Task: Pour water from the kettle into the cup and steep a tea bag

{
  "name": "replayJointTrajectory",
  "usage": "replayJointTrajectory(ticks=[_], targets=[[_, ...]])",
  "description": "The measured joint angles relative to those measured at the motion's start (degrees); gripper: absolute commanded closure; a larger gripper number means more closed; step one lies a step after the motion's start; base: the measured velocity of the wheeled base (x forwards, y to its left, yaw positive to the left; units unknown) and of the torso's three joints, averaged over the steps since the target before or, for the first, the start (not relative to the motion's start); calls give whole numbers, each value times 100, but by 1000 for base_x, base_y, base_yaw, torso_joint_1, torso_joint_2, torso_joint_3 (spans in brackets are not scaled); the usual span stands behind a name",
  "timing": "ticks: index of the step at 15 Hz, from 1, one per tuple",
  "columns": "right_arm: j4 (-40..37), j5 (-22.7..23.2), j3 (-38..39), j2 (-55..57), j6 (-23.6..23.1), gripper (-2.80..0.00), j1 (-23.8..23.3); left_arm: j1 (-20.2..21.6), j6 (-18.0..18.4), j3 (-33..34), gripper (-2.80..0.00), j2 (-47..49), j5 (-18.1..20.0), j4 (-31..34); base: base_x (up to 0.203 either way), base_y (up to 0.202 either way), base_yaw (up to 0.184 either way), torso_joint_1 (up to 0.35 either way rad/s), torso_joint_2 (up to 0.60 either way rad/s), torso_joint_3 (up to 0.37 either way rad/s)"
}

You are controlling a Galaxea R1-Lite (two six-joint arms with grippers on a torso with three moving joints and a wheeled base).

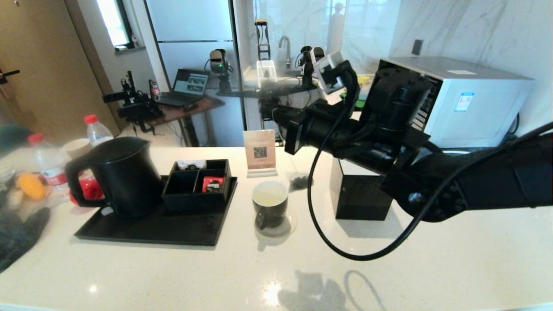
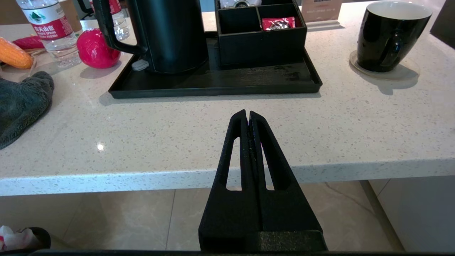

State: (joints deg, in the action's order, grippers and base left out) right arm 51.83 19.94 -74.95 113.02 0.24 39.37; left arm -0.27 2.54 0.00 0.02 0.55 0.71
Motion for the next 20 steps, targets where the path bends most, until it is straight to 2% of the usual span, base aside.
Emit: replayJointTrajectory(ticks=[15,20], targets=[[823,15,275,992,59,0,6,0,0,0,0,0,-1,0,0,0,0,0,0,0],[743,66,115,1021,63,0,6,0,0,0,0,0,-2,-2,0,0,0,0,0,0]])
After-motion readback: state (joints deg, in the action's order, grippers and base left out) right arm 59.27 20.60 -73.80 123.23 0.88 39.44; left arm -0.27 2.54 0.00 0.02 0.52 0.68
